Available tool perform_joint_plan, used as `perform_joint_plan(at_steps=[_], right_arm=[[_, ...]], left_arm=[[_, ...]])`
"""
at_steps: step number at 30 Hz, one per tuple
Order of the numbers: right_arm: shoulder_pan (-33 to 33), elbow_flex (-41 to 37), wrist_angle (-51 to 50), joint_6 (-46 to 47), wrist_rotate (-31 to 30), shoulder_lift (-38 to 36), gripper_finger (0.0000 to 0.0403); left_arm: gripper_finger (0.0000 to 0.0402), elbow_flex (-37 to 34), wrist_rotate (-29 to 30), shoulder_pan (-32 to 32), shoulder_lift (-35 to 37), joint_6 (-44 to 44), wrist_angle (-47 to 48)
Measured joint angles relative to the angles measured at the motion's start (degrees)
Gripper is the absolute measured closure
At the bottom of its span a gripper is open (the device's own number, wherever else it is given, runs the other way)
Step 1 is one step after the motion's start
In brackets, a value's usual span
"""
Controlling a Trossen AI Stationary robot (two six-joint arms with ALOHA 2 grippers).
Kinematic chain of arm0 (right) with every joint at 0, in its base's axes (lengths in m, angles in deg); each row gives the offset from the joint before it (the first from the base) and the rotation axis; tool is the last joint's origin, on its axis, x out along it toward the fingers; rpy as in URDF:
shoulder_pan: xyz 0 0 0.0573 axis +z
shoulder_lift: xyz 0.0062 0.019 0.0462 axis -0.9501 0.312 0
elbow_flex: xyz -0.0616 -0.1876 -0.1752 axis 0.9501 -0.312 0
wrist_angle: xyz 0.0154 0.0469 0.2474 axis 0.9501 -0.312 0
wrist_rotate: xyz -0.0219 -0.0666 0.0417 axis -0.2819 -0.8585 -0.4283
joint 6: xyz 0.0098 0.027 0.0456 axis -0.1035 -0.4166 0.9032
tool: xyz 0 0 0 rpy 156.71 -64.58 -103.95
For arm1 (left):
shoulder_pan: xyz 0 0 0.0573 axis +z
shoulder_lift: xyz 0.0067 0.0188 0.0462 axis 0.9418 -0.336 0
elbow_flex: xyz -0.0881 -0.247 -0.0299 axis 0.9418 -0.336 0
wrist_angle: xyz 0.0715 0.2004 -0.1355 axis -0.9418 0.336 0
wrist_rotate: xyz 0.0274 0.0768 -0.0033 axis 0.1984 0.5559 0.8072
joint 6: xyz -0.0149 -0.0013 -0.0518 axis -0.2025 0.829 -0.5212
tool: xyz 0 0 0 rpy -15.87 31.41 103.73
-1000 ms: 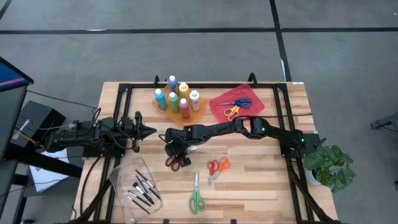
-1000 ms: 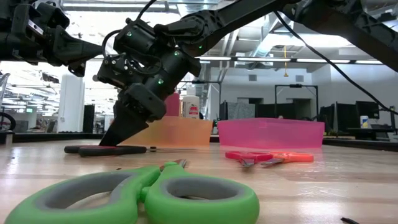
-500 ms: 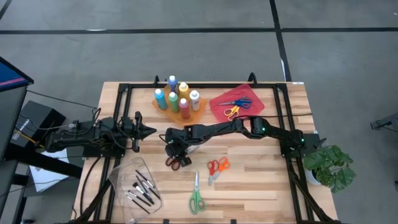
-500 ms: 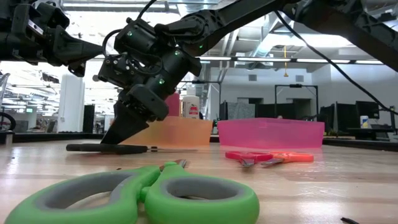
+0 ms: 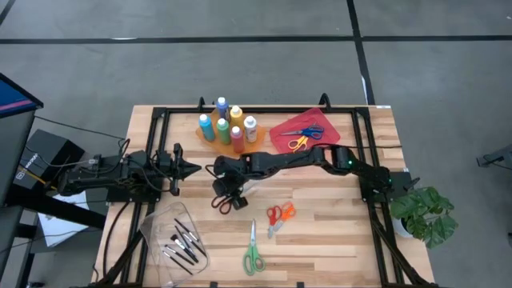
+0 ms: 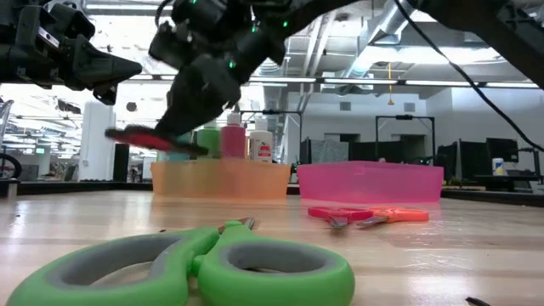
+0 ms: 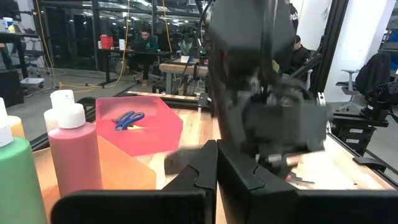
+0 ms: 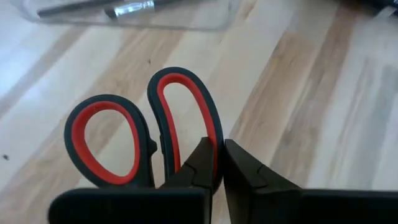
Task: Pick & Place Paint Supplies
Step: Put the black scissors into the pink bin
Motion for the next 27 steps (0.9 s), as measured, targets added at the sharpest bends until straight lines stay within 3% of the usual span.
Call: perform_joint_plan(at_steps=[12, 27], right_arm=[[0.2, 0.1, -9.9, -2.0, 1.8, -15.3, 0.0394], [-5.8, 0.3, -11.1, -0.4, 1.7, -45.3, 0.0394]], left_arm=[[0.0401, 0.0, 0.0, 0.0, 0.0, 0.0, 0.0], [0.0401, 0.0, 0.0, 0.0, 0.0, 0.0, 0.0]])
